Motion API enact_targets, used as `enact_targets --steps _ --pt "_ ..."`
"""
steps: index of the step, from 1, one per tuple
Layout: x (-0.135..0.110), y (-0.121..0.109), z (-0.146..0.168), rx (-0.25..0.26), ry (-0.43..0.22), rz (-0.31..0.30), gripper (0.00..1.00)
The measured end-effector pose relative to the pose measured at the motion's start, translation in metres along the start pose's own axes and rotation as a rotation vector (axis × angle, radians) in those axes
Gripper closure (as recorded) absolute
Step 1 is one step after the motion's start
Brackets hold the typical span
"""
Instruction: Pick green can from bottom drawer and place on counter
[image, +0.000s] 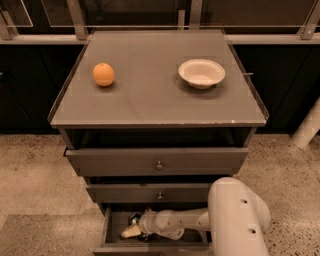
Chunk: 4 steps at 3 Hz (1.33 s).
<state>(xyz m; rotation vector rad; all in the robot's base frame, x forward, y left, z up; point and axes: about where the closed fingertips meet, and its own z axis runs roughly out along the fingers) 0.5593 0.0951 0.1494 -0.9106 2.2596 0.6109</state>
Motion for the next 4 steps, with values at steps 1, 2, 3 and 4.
enact_targets --steps 1,2,3,4 --pt "-0.0004 0.0002 0.0007 0.001 0.000 -0.001 0.19" --pt "-0.0004 0.0002 0.0007 0.001 0.000 -0.001 0.41" --pt "-0.0004 0.0002 0.0007 0.001 0.000 -0.001 0.66" --pt "-0.0004 0.0002 0.0007 0.001 0.000 -0.001 0.87"
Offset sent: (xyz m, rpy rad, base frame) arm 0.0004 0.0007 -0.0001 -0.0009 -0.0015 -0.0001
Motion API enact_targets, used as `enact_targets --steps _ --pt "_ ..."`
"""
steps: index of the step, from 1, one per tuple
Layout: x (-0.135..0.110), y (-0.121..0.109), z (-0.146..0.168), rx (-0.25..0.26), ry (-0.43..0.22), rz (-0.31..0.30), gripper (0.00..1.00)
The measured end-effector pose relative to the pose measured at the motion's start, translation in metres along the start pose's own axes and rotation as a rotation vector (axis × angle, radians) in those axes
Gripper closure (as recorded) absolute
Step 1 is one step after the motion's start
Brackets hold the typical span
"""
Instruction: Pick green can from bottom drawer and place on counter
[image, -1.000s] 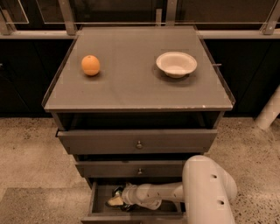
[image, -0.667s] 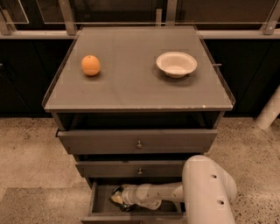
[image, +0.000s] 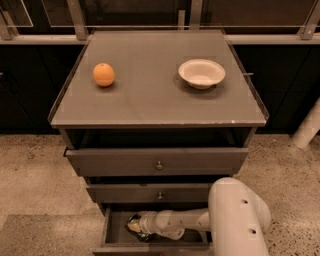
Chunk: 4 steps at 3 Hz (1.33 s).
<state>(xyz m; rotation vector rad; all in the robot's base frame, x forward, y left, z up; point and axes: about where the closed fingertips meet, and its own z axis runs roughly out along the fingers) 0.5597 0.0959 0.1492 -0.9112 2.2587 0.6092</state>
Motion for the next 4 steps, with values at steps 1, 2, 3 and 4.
enact_targets --steps 1,2,3,4 --pt "0.000 0.000 0.000 0.000 0.000 0.000 1.00" --pt "0.000 0.000 0.000 0.000 0.000 0.000 1.00" --pt "-0.002 -0.007 -0.018 -0.010 -0.033 0.044 1.00" --pt "-0.006 -0.023 -0.060 -0.011 -0.064 0.097 1.00"
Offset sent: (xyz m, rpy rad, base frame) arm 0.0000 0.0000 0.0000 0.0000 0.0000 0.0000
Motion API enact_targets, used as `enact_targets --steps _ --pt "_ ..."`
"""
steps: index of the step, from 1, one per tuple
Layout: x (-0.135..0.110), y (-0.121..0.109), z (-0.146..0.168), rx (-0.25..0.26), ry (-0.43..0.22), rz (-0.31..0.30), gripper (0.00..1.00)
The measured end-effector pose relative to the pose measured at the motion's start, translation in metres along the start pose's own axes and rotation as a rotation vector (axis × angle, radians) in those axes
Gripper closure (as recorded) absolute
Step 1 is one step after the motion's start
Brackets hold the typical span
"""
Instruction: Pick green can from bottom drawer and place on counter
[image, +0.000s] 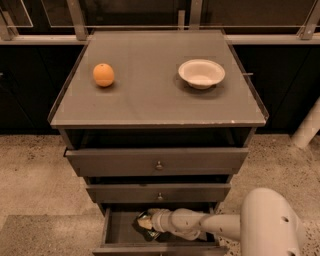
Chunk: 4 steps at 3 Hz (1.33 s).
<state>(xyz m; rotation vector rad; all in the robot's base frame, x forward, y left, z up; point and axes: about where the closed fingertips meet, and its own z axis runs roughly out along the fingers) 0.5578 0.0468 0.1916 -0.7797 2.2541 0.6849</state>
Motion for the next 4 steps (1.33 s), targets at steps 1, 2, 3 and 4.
enact_targets --steps 1,2,3,4 --pt "-0.010 -0.015 -0.043 0.011 -0.023 0.022 1.00" --pt "-0.019 -0.024 -0.078 -0.001 -0.024 0.018 1.00" --pt "-0.018 -0.027 -0.099 -0.032 -0.023 0.051 1.00" --pt "-0.007 -0.023 -0.120 -0.083 0.008 0.115 1.00"
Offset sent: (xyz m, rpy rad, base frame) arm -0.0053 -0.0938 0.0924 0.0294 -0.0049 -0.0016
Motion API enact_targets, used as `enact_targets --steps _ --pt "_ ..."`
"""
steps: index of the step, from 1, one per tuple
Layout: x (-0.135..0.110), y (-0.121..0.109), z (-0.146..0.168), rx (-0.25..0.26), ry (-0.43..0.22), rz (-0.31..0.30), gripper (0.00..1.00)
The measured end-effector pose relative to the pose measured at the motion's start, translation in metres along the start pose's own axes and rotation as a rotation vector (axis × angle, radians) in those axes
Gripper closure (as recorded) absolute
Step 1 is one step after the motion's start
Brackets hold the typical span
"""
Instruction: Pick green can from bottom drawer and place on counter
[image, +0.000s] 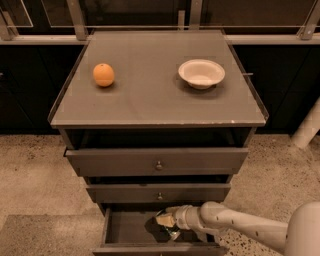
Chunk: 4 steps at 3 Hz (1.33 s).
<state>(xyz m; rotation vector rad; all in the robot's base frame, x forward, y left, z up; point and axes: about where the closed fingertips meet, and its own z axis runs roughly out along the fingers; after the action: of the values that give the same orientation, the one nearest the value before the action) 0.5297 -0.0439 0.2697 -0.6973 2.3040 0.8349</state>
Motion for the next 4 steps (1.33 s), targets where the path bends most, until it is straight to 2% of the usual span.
enact_targets --steps 1,2,3,4 --pt "0.002 0.011 -0.035 -0.060 0.016 0.038 1.00" --pt "0.002 0.011 -0.035 -0.060 0.016 0.038 1.00" --pt "-0.012 0.026 -0.050 -0.042 0.026 -0.020 1.00" --pt "-0.051 0.057 -0.090 0.028 -0.003 -0.099 1.00"
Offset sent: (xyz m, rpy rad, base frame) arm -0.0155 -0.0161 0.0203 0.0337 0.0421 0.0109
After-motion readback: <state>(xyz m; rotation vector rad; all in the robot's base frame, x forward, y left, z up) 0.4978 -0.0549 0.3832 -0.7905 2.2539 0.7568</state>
